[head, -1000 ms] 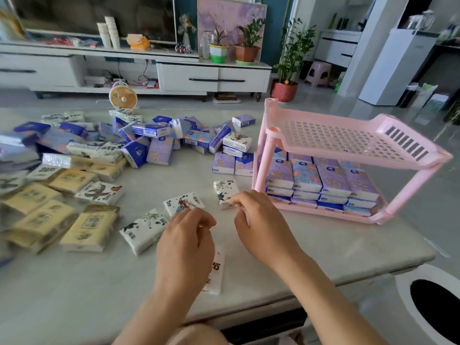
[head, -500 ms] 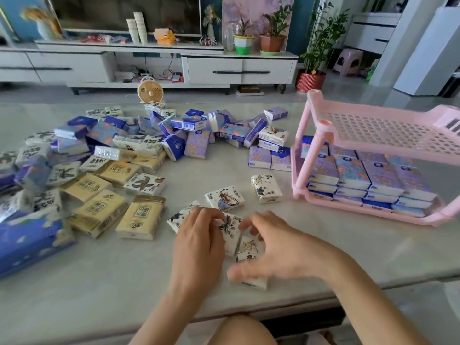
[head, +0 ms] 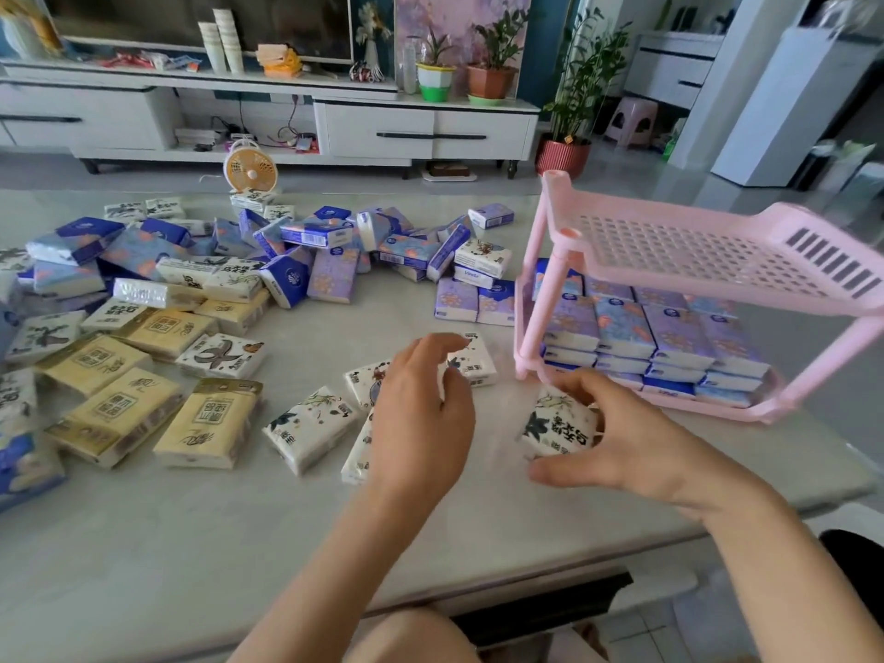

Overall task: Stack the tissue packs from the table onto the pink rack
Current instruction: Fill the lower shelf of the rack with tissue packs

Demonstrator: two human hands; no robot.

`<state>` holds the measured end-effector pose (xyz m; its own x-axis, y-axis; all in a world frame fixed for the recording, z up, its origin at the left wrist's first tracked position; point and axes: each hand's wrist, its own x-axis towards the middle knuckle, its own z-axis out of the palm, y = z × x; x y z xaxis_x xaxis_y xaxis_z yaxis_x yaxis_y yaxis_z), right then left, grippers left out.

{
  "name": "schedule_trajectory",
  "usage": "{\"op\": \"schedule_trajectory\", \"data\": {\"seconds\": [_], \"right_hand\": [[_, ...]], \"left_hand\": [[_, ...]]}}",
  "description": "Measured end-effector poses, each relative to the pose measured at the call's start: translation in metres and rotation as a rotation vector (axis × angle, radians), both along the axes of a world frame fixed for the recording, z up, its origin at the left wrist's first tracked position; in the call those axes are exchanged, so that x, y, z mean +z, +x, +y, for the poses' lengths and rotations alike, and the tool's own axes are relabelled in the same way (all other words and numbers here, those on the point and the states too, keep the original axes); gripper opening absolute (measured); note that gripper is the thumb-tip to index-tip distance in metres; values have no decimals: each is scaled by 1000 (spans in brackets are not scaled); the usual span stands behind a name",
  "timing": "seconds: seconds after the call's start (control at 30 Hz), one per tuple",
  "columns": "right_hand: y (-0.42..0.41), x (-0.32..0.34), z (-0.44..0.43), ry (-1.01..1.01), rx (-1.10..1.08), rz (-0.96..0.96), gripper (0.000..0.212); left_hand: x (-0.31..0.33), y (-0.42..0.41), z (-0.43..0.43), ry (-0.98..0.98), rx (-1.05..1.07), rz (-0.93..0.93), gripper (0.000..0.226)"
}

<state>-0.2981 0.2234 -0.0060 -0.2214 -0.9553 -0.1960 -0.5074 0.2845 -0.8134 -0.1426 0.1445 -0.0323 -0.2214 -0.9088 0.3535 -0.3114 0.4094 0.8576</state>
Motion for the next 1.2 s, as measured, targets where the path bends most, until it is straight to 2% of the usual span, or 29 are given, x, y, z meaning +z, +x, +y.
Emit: {"op": "schedule_trajectory", "data": {"seconds": [0.07,0.13,0.2,0.33,0.4,0.5,0.73,1.0,1.1,1.2], "right_hand": [[-19,7,10,-35,-92,-145,85],[-31,8,16,-94,-174,-215,79],[-40,3,17,-148,-277,-263,62],[-52,-2,11,-262,-440,-262,16],[-53,-2,8,-332,-508,-260,3],[-53,0,1,-424,-591,-252,12],[-43,6,-14,-489,-589,-325,25],[-34,8,-8,-608,-478,-398,11],[-30,3,-10,-614,-528,-345,7],[-26,1,-11,-644,-650,-253,18]], "left_hand": [[13,-32,-7,259,-131,86,44],[15,-57,-10,386,-265,180,49],[13,-74,-8,417,-305,220,49],[8,-87,-7,426,-236,239,43],[8,-89,-10,409,-211,207,41],[8,-90,-11,406,-186,170,41],[2,-86,11,367,-167,184,37],[3,-80,55,386,-110,210,35],[4,-80,69,415,-119,205,31],[5,-78,73,451,-148,214,32]]}}
